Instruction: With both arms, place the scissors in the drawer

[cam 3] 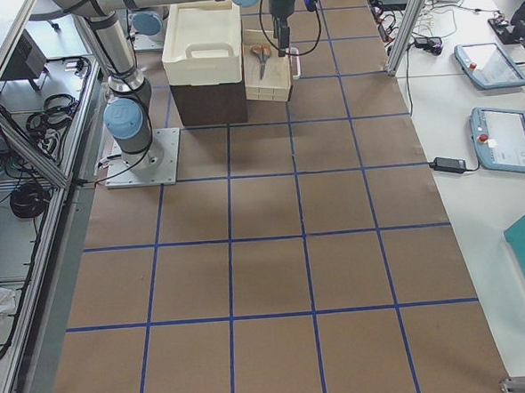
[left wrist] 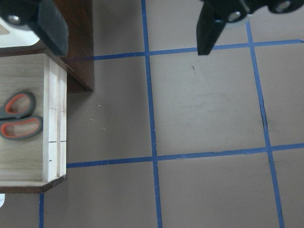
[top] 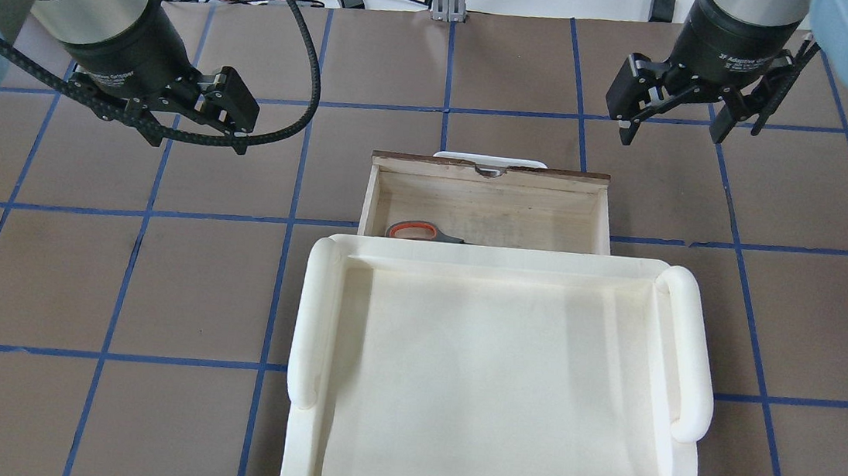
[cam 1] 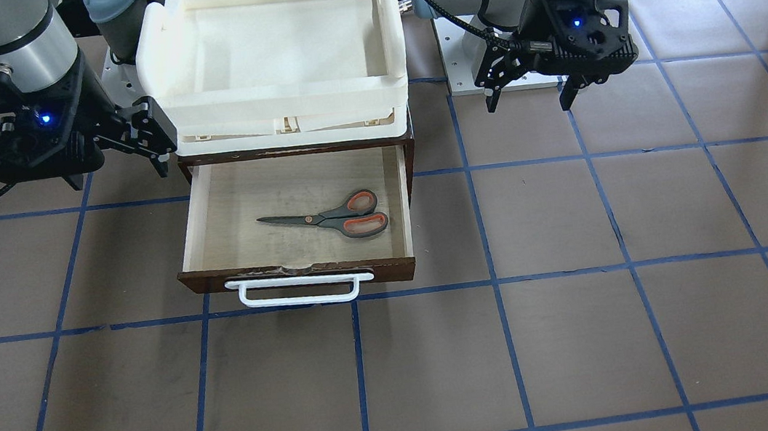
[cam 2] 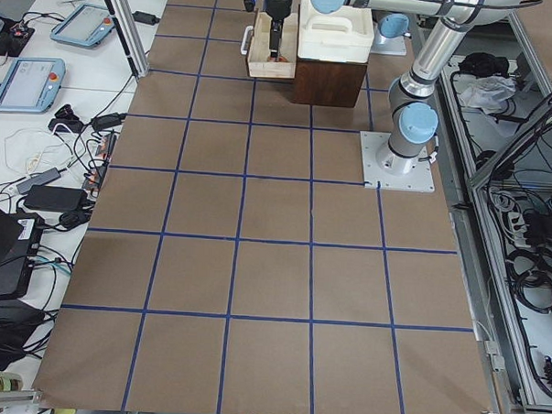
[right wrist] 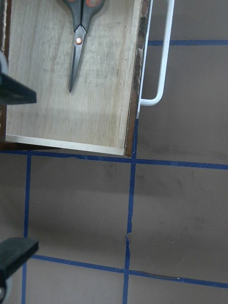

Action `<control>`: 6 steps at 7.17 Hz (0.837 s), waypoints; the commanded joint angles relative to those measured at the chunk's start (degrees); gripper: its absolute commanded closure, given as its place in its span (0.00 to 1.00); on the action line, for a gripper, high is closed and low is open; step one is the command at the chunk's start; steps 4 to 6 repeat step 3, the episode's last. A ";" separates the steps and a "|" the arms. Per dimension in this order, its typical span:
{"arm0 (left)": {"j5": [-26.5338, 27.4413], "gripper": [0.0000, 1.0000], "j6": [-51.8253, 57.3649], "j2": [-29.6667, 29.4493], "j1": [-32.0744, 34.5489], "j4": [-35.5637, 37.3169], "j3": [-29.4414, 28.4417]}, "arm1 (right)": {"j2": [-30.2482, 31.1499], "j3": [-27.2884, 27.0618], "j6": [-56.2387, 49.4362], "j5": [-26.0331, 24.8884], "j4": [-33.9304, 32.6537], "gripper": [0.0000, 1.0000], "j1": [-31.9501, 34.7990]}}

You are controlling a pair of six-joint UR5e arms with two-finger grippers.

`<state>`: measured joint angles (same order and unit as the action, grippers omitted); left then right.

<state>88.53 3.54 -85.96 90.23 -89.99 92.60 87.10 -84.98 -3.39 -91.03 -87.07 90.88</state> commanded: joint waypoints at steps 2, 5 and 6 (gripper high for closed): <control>0.06 0.05 -0.11 0.00 -0.06 0.70 0.48 | 0.09 -0.01 0.05 -0.02 0.15 0.00 0.00; 0.06 0.05 -0.20 0.01 0.03 0.78 0.65 | 0.09 -0.10 0.05 0.06 0.06 0.00 0.00; 0.06 0.05 -0.20 0.01 0.03 0.78 0.65 | 0.09 -0.10 0.05 0.06 0.06 0.00 0.00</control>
